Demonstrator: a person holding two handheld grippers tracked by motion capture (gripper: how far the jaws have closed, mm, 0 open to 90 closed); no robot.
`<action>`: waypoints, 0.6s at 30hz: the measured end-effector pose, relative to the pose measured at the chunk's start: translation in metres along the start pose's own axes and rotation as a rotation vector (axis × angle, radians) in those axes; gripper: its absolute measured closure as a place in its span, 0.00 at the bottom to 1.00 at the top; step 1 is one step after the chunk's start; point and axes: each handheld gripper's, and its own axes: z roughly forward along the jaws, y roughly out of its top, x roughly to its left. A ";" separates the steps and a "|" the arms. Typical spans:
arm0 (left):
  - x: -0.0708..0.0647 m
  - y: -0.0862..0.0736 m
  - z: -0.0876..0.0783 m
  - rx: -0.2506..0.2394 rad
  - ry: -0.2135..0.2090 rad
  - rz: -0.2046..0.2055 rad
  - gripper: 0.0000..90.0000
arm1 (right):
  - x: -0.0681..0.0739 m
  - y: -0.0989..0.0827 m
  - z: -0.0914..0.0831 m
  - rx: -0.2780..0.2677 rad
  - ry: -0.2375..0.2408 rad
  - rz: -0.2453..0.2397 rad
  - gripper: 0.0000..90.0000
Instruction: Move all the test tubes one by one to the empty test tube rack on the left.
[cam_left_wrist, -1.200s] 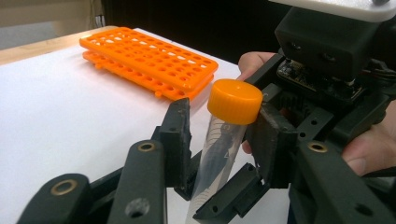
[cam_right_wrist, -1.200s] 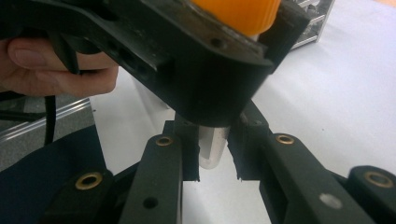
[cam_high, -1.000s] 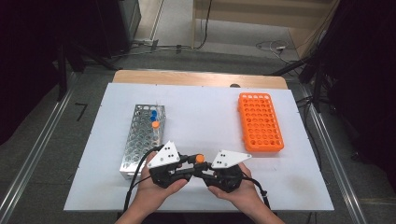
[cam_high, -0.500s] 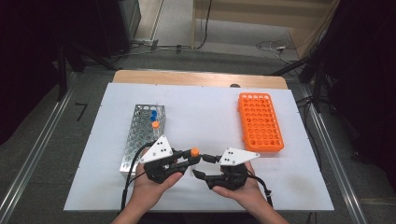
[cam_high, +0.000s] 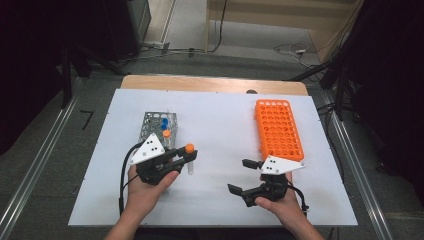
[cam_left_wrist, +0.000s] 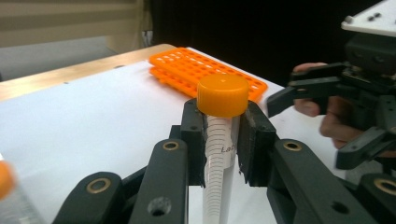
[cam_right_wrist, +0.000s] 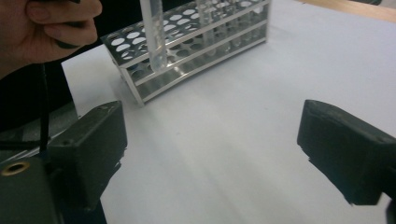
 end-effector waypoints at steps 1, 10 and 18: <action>0.003 0.001 -0.002 -0.005 0.010 -0.005 0.83 | -0.002 -0.001 -0.003 -0.004 -0.005 0.001 0.01; 0.029 0.005 -0.020 -0.047 0.100 -0.032 0.83 | -0.013 -0.013 -0.029 -0.017 -0.062 0.009 0.00; 0.047 0.006 -0.030 -0.087 0.186 -0.052 0.83 | -0.024 -0.024 -0.047 -0.024 -0.106 0.043 0.00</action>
